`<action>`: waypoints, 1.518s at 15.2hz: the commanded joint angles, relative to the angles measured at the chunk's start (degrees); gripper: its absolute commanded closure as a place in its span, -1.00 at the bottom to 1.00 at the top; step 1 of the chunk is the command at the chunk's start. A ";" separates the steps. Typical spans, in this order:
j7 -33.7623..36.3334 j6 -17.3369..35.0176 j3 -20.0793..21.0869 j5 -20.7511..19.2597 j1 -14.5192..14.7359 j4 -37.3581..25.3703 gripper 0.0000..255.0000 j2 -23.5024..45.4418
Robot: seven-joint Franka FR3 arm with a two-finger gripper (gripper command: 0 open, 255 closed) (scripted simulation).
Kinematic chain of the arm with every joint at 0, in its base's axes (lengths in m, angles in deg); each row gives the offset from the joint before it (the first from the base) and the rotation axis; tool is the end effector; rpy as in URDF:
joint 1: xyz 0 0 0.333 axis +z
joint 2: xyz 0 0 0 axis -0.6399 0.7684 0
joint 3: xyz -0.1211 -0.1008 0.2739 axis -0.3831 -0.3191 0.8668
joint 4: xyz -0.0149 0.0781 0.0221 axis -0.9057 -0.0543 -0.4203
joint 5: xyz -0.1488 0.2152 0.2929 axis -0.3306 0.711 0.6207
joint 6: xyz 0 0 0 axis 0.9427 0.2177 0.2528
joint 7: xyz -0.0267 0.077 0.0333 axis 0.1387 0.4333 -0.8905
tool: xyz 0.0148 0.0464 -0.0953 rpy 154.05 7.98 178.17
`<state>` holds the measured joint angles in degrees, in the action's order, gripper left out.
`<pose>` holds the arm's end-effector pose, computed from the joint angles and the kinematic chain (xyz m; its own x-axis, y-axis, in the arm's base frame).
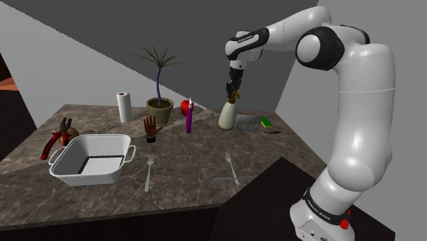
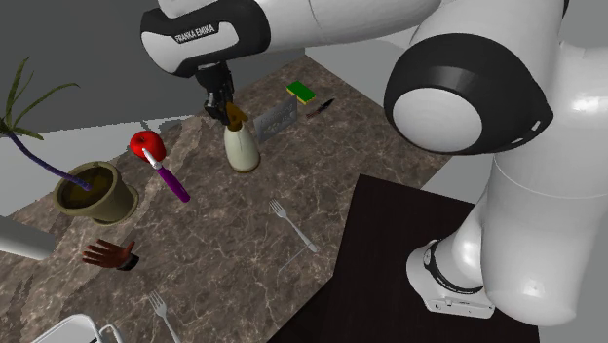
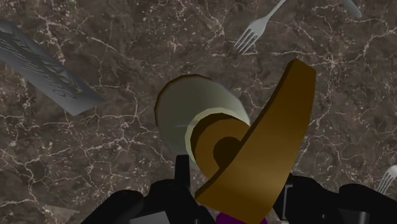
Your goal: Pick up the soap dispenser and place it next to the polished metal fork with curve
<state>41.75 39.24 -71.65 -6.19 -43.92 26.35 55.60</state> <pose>0.6478 -0.1833 0.3820 0.9769 0.2107 -0.0370 0.2094 -0.9772 -0.0358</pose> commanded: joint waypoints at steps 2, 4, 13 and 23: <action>0.21 -2.19 -0.08 -0.20 0.01 -1.74 1.00 -0.50; 0.32 -3.54 -0.15 -0.33 0.00 -2.71 1.00 -0.89; 0.71 -9.91 -0.37 -0.75 -0.15 -7.97 1.00 -2.05; 1.01 -17.65 -0.51 -0.84 -0.63 -15.83 1.00 -1.96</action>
<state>42.73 22.52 -72.15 -7.05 -44.47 11.58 53.54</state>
